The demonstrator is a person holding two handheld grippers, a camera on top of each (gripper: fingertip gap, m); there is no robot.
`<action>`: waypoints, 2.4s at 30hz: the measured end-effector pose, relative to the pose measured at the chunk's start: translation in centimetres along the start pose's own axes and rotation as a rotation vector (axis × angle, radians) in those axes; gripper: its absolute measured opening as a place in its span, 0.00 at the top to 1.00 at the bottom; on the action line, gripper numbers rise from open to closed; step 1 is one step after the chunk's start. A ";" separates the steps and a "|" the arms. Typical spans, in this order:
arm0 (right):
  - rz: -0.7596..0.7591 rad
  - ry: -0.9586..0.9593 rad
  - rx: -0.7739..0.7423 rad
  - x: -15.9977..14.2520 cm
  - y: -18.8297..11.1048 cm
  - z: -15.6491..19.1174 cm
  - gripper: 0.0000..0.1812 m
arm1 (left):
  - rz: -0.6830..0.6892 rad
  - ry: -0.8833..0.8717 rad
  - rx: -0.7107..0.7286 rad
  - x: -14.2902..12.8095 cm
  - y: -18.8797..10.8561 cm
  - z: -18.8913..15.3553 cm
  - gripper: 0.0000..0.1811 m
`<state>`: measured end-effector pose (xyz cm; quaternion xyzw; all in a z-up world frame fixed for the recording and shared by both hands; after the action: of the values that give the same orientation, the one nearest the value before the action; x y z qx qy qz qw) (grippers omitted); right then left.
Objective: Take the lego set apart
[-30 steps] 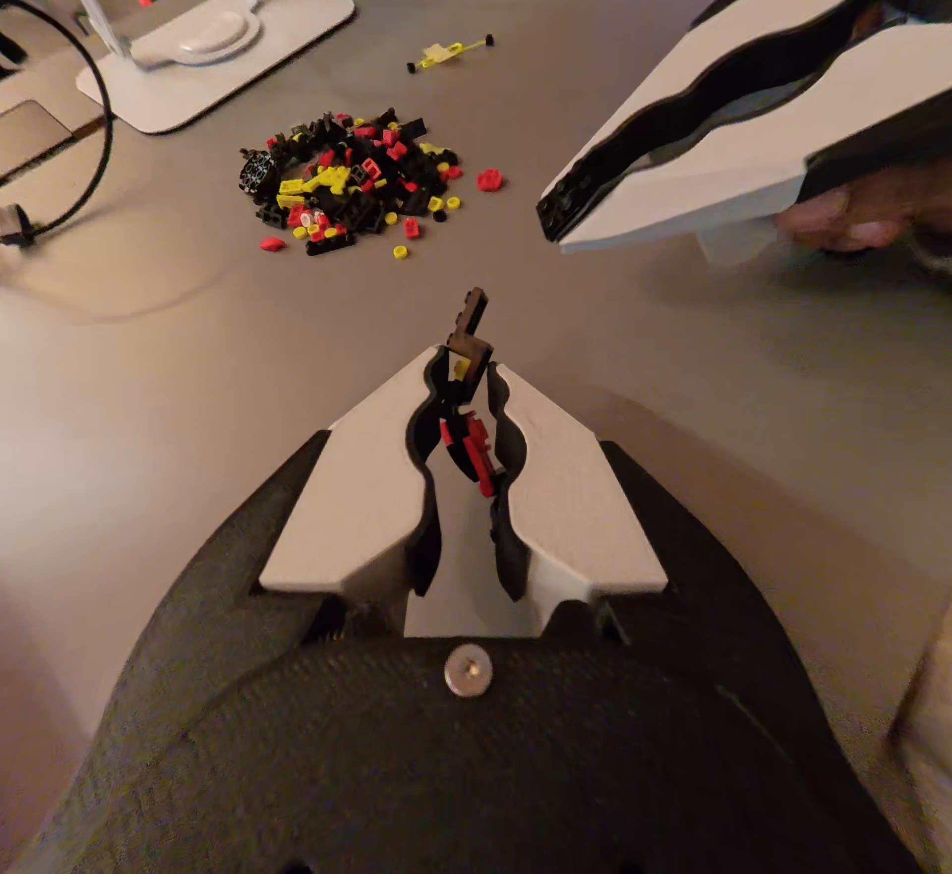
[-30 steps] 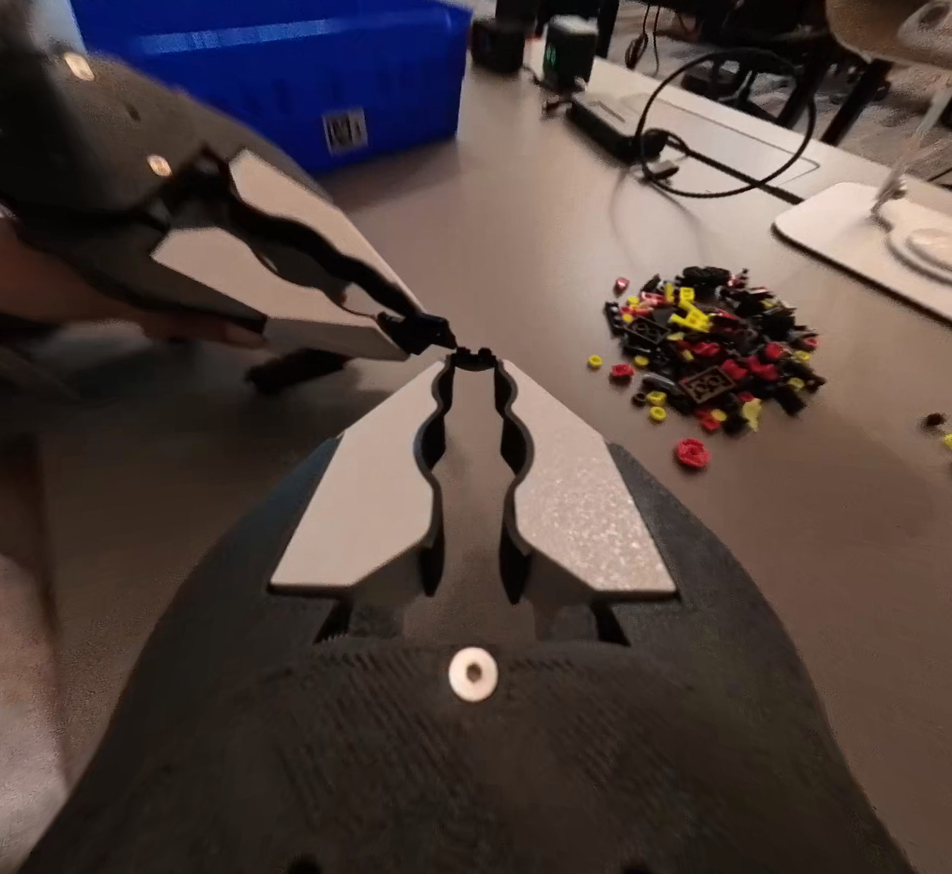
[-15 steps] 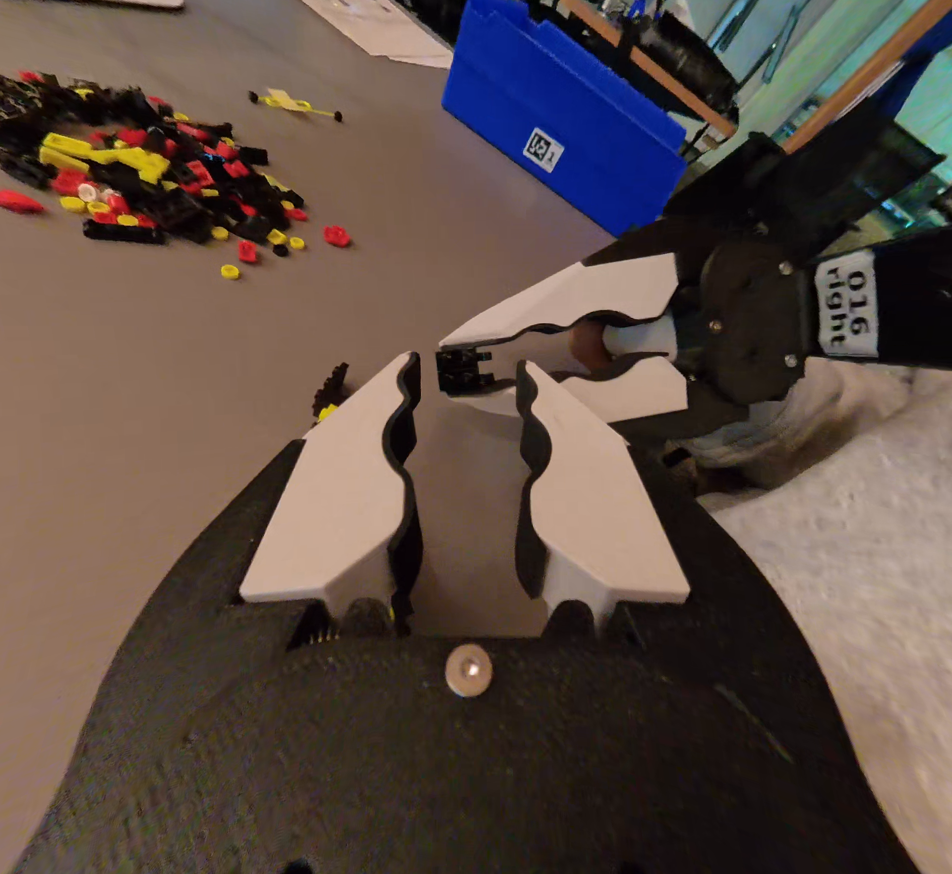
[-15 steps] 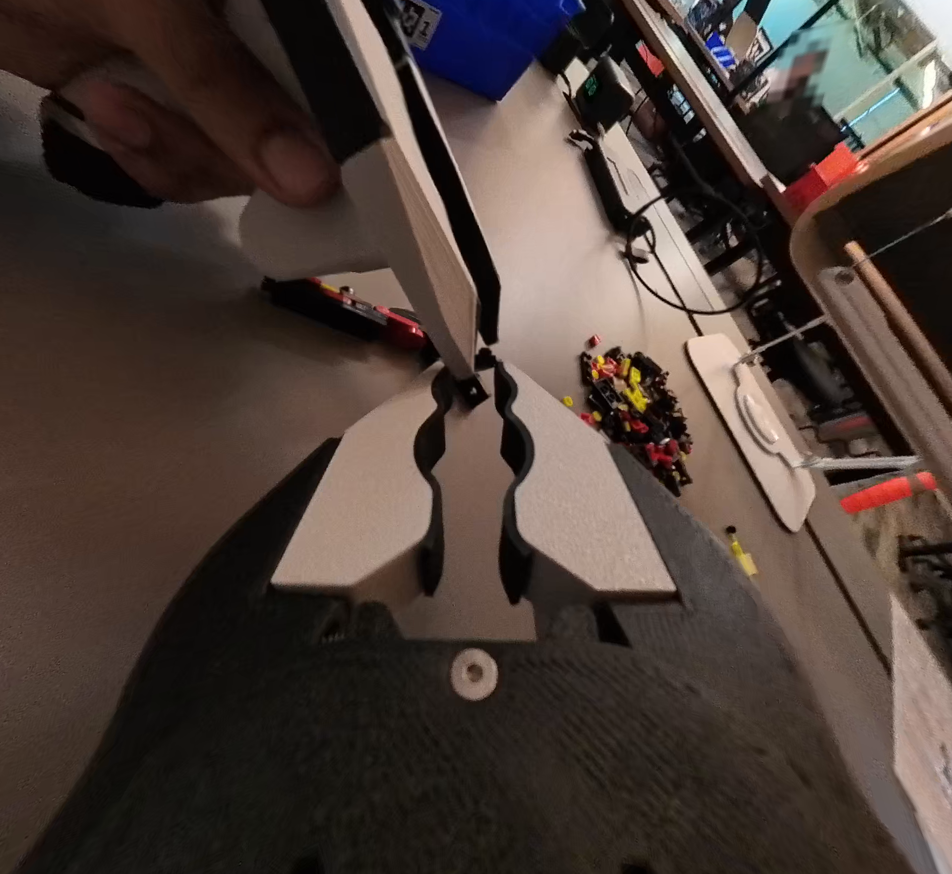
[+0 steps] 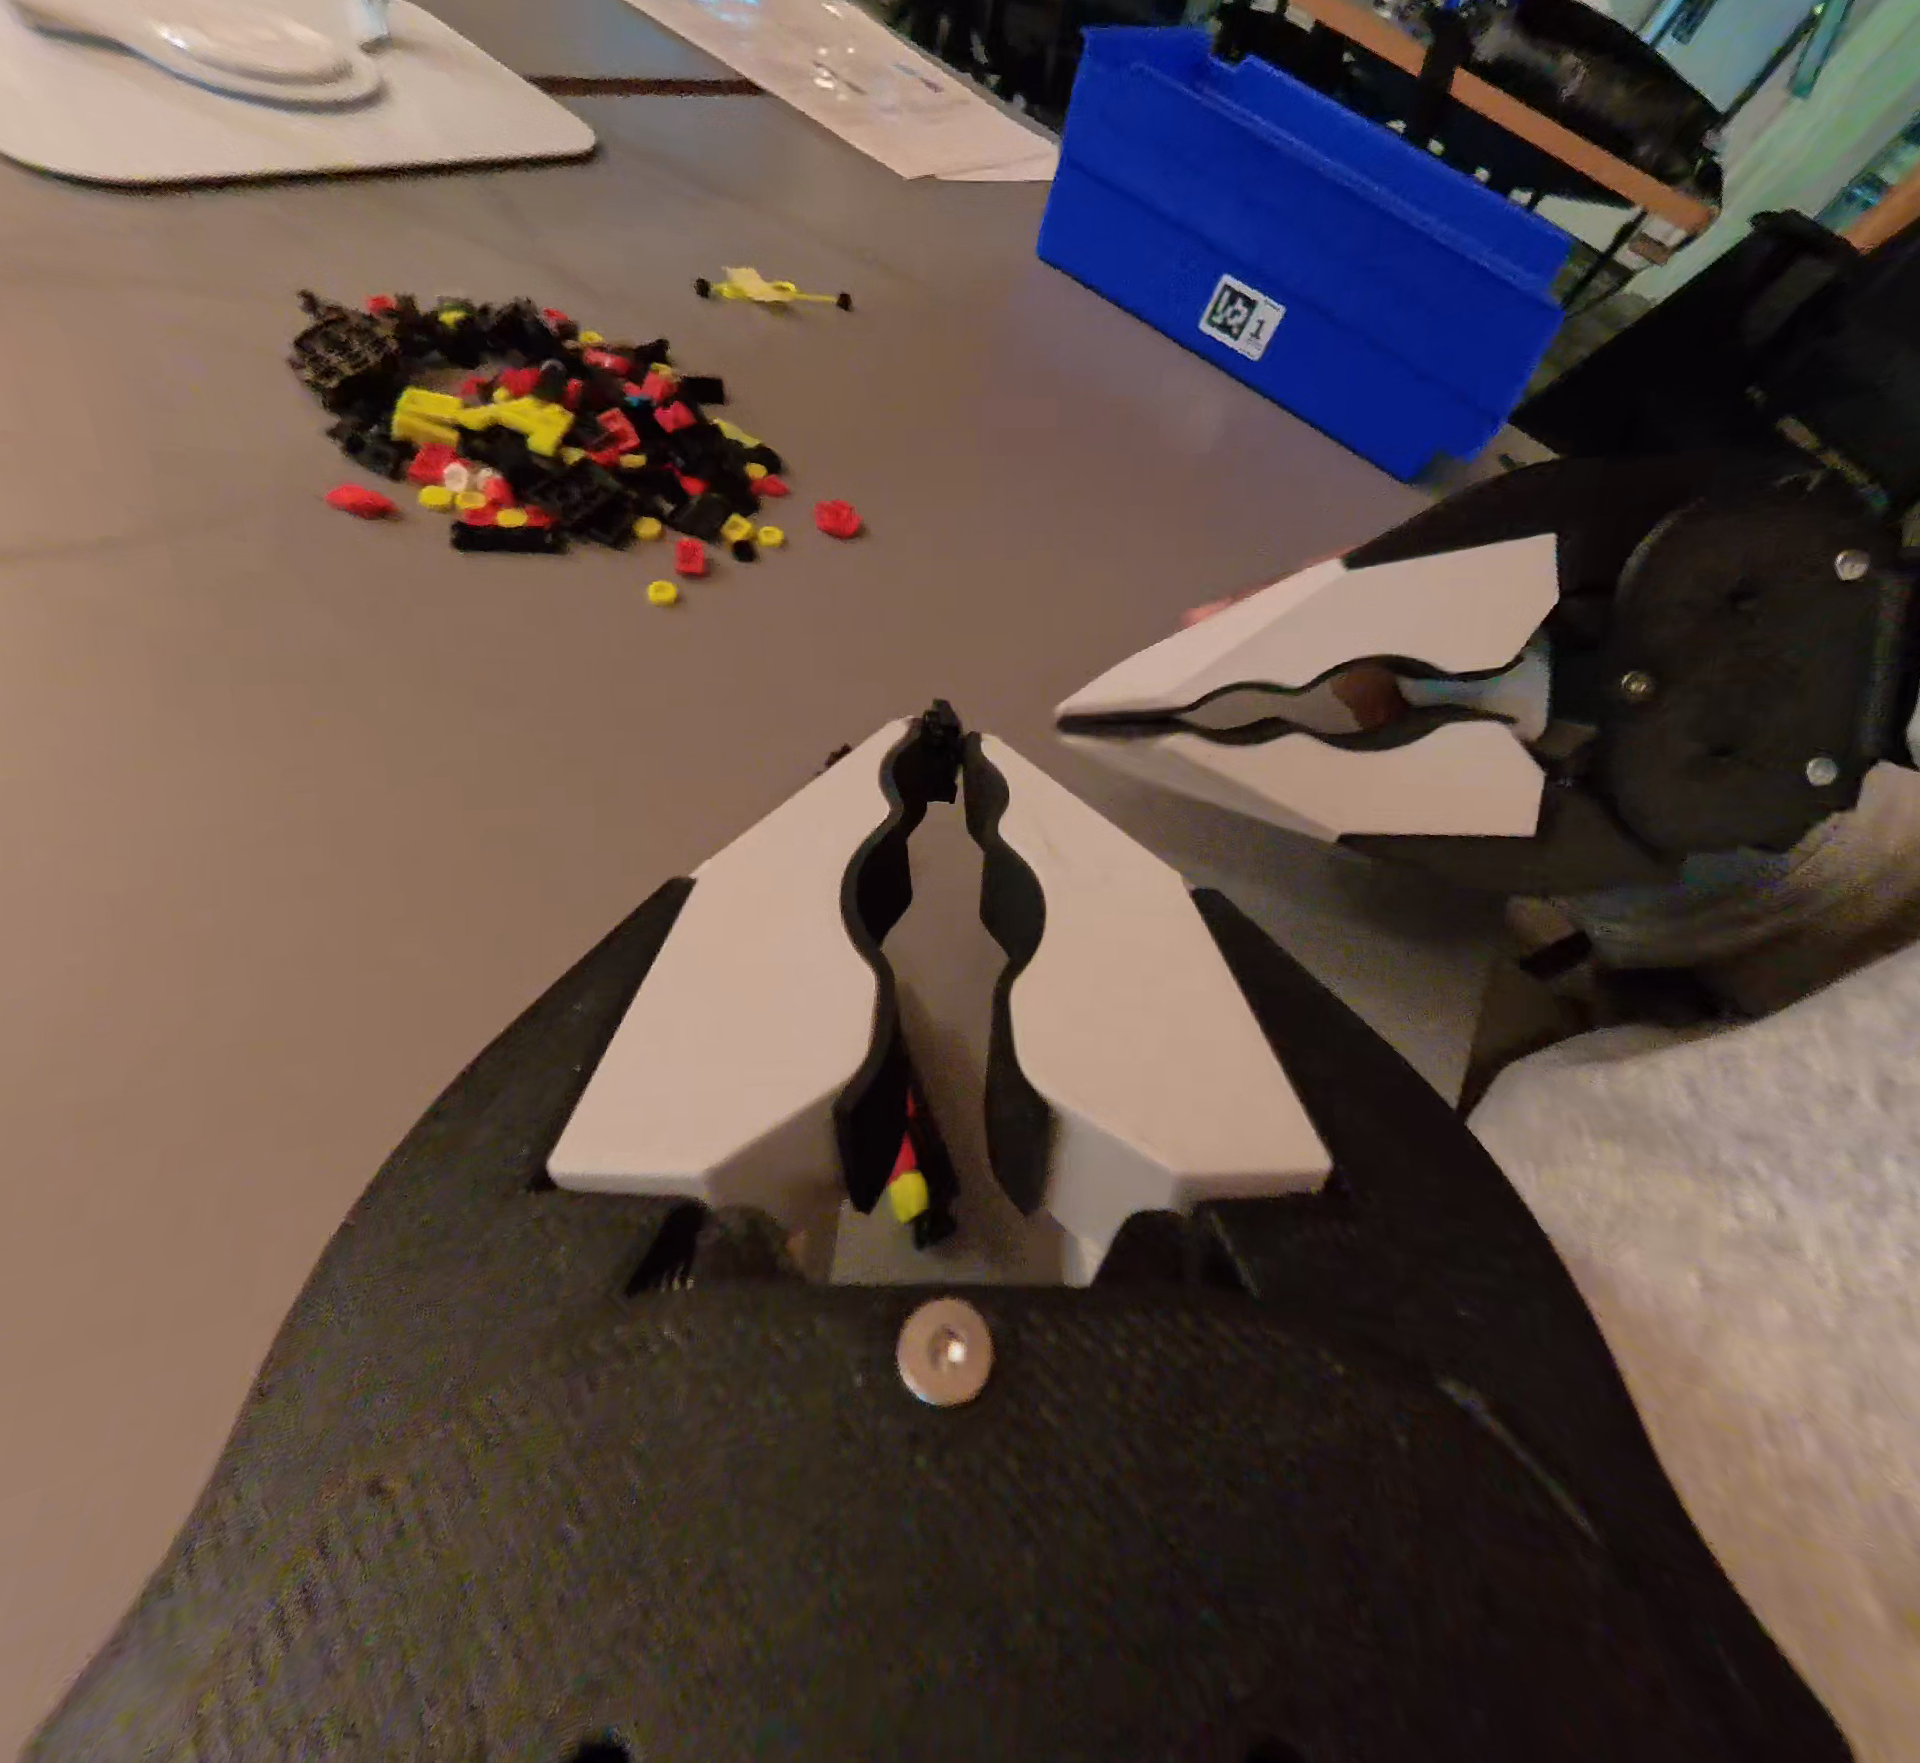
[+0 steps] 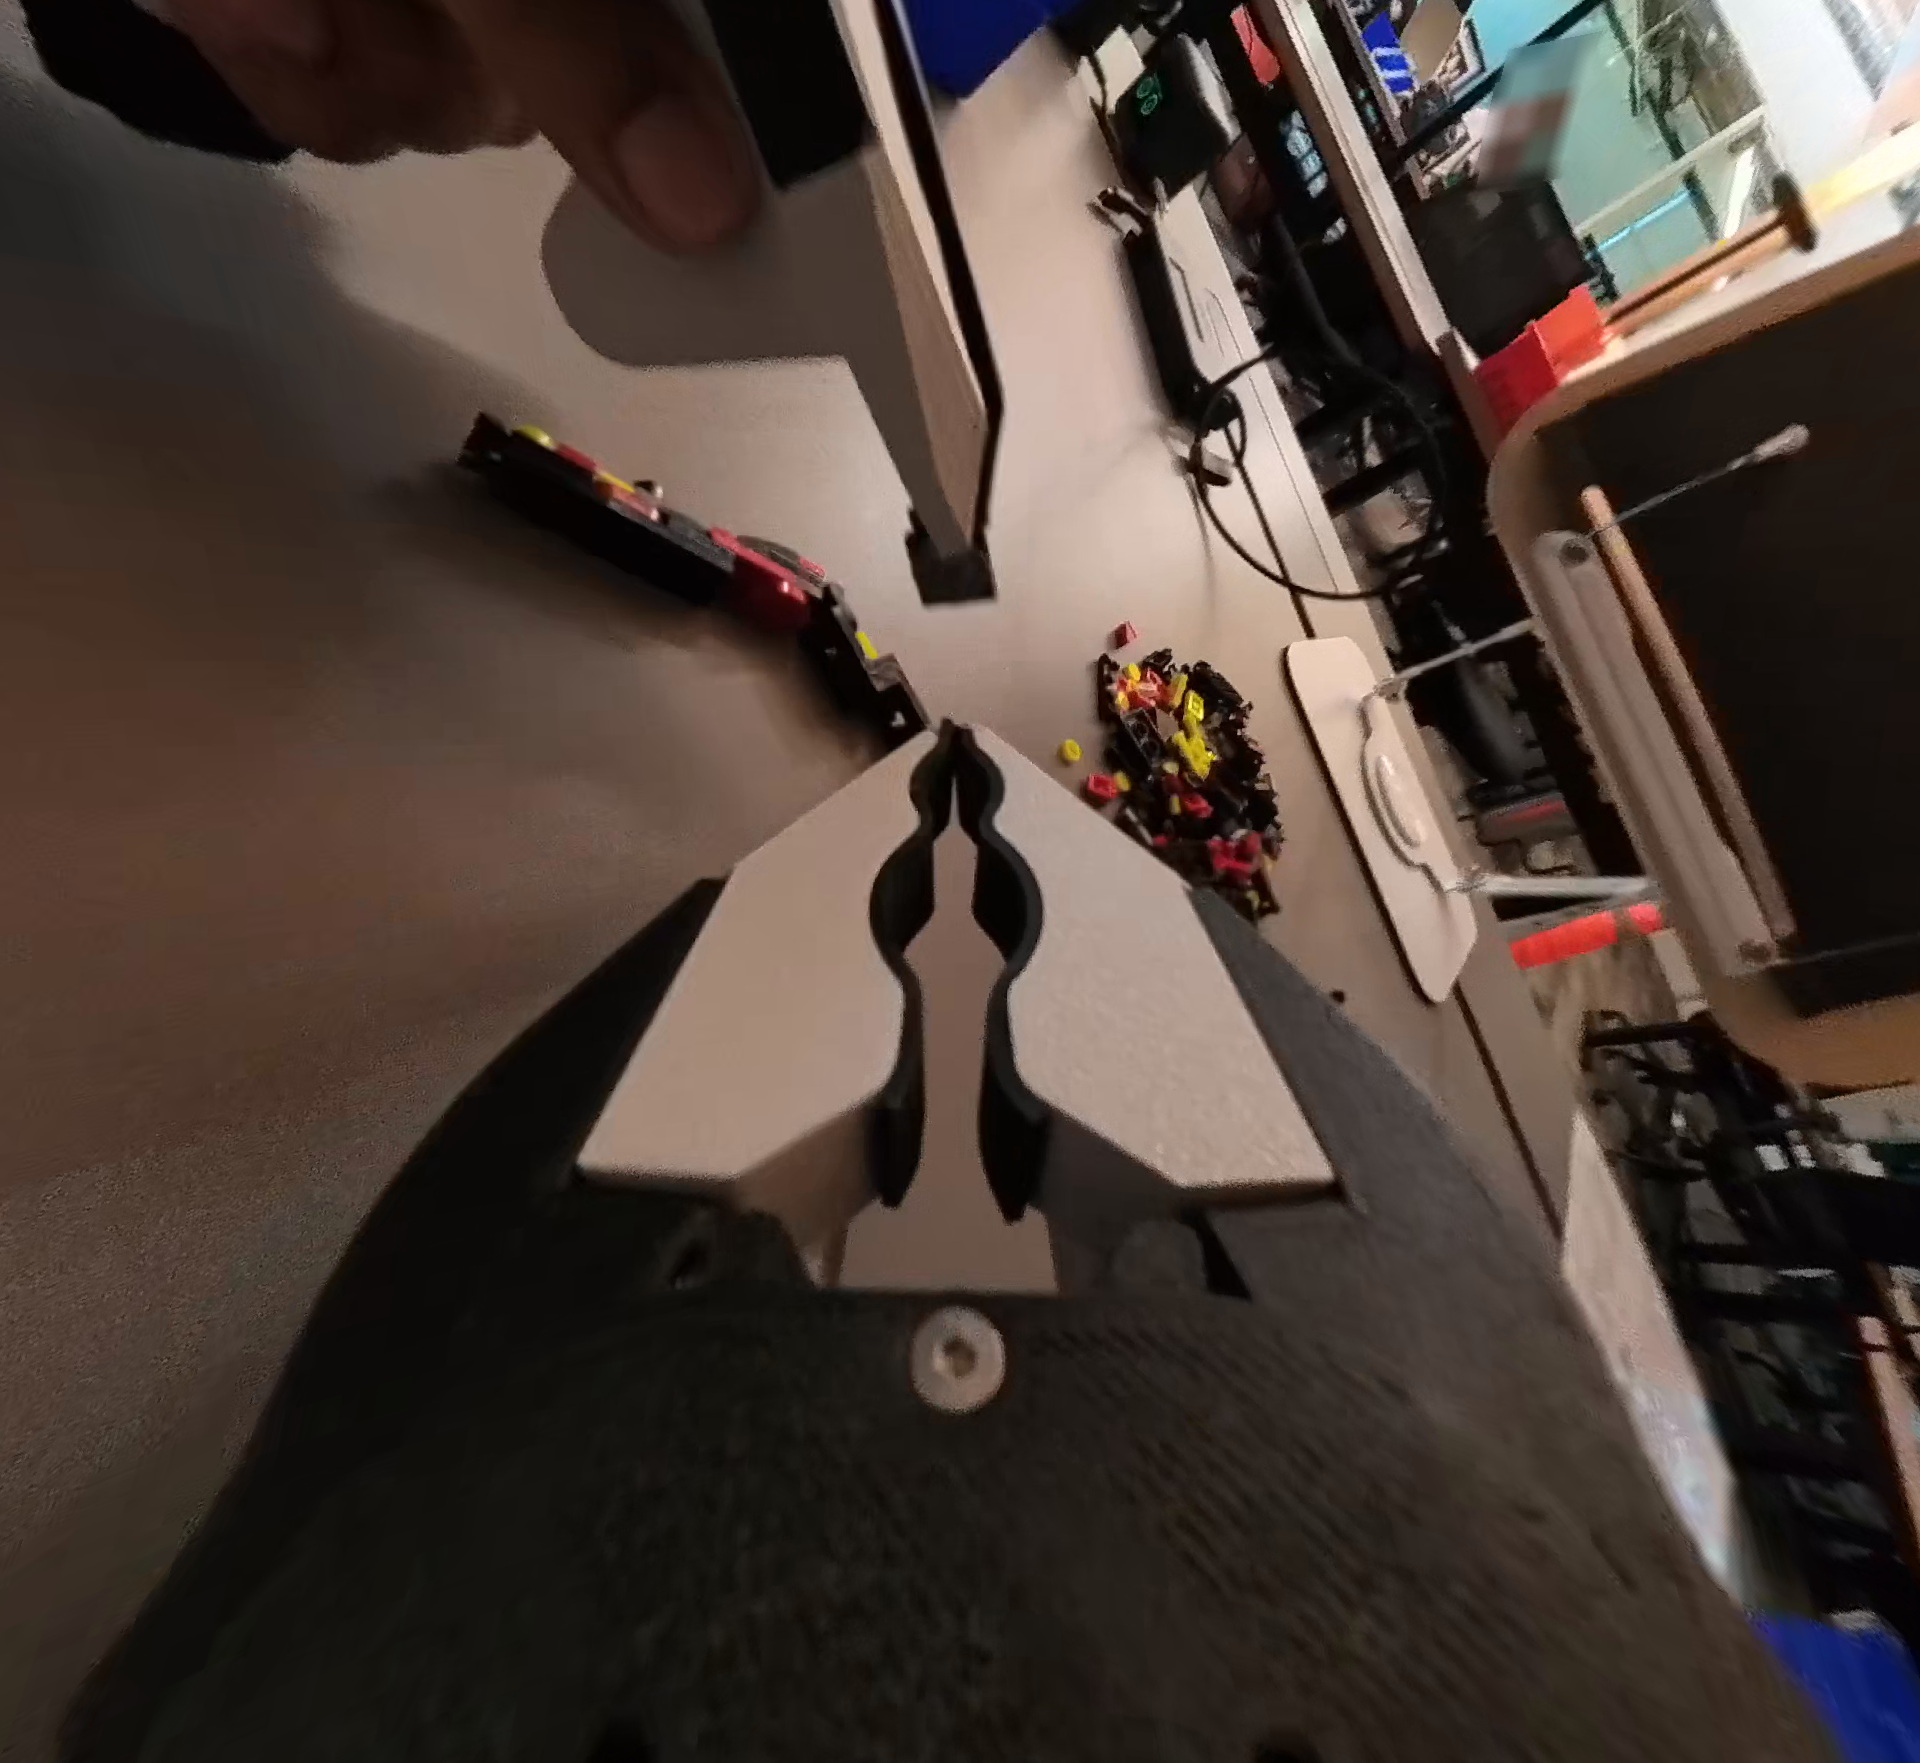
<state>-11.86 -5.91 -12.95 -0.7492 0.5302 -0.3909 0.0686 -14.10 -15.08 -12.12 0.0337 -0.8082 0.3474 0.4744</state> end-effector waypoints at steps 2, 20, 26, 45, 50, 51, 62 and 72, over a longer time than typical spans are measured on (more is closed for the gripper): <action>-0.008 0.053 0.012 -0.4 0.0 -0.5 1.00 | -0.016 -0.058 -0.062 0.0 -0.4 0.5 0.99; -0.350 0.184 0.031 1.2 -1.6 -0.8 0.86 | -0.104 -0.557 -0.645 0.1 0.0 -0.4 0.98; -0.382 0.110 0.079 1.0 -1.8 -0.2 0.93 | -0.015 -0.516 -0.705 -0.3 0.3 -1.7 0.98; -0.385 0.142 0.339 0.8 -2.5 0.4 0.93 | 0.109 -0.487 -0.839 -1.5 0.1 -2.5 0.97; -0.374 0.164 0.321 0.7 -2.6 0.0 0.93 | 0.107 -0.459 -0.829 -1.5 0.1 -2.8 0.94; -0.365 0.150 0.313 0.7 -2.5 0.1 0.93 | 0.105 -0.460 -0.826 -1.4 0.2 -2.8 0.97; -0.402 0.200 0.323 0.8 -2.7 0.2 0.93 | 0.103 -0.495 -0.857 -1.5 0.2 -2.7 0.98; -0.400 0.220 0.327 0.7 -2.8 0.0 0.93 | 0.082 -0.464 -0.835 -1.4 0.2 -2.7 0.99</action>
<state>-9.68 -5.30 -11.17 -0.7711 0.3058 -0.5561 0.0522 -11.37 -13.74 -12.48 -0.1151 -0.9638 -0.0053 0.2403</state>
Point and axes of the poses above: each gripper's, where its closed fingertips meet, y out along the fingers, x out of its top, z = x × y across the jaws, the point moved 5 cm from there along -y, back along the fingers, and after that the axes turned 13 degrees about z, right-handed, at the moved point
